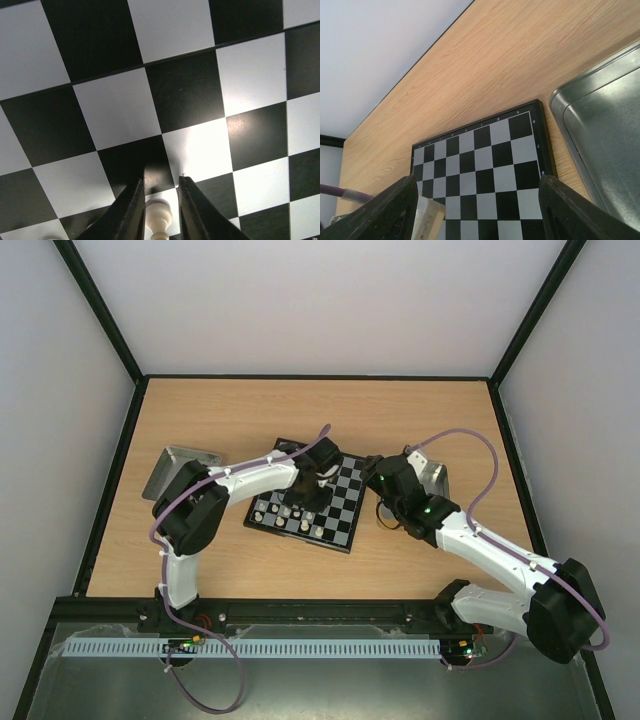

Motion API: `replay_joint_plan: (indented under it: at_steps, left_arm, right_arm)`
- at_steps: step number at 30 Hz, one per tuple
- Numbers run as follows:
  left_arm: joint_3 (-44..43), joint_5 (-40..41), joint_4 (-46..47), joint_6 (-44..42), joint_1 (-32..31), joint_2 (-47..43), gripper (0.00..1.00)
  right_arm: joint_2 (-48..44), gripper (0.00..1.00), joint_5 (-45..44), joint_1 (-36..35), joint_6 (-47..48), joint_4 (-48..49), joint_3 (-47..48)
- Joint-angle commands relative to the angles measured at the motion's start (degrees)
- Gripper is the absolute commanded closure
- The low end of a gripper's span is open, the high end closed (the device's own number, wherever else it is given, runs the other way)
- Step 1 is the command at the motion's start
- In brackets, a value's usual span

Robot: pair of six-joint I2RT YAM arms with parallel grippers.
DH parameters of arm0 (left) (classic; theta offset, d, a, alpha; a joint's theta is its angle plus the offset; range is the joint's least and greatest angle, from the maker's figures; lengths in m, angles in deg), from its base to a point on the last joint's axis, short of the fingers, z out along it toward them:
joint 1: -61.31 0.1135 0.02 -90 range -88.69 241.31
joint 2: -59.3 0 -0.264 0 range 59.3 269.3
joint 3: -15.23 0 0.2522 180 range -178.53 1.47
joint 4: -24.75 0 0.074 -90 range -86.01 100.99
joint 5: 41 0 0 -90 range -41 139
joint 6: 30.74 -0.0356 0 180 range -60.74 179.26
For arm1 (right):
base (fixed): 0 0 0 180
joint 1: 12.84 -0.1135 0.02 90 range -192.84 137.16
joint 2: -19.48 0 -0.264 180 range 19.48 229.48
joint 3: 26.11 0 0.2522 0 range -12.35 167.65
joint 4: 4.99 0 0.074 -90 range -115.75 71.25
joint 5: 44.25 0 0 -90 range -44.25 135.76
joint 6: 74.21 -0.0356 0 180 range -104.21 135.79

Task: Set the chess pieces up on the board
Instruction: Place the chess piece on the chessboard, then pick up the chess piece from the storage box.

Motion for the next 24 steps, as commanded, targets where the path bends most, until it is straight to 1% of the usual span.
replay_joint_plan:
  at_steps: [1, 4, 7, 13, 17, 20, 24]
  left_arm:
    - [-4.00, 0.45, -1.16, 0.30, -0.03, -0.31, 0.73]
    - [-5.06, 1.23, -0.82, 0.69, 0.35, -1.32, 0.72]
    - [-4.36, 2.39, 0.77, 1.52, 1.07, -3.43, 0.71]
    - [1.24, 5.36, 6.87, 4.34, 4.34, -10.02, 0.68]
    - [4.97, 6.55, 10.17, 4.22, 6.19, -15.45, 0.67]
    - [7.17, 6.31, 12.04, 3.39, 7.00, -18.63, 0.66]
    - [8.90, 4.97, 13.34, 2.36, 7.76, -20.41, 0.65]
  right_arm:
    - [0.95, 0.35, -5.08, 0.40, 3.62, -3.31, 2.24]
    - [1.59, 0.35, -6.08, 1.78, 6.61, -5.96, 3.36]
    - [2.48, 0.35, -4.70, 5.09, 9.24, -7.87, 3.38]
    - [9.22, 0.36, -1.19, 12.83, 15.24, -11.59, 3.43]
    - [14.66, 0.36, 1.80, 17.19, 20.86, -14.97, 4.35]
    - [17.88, 0.36, 3.26, 18.58, 25.20, -17.28, 5.33]
    - [22.12, 0.37, 4.90, 18.83, 29.93, -19.90, 6.84]
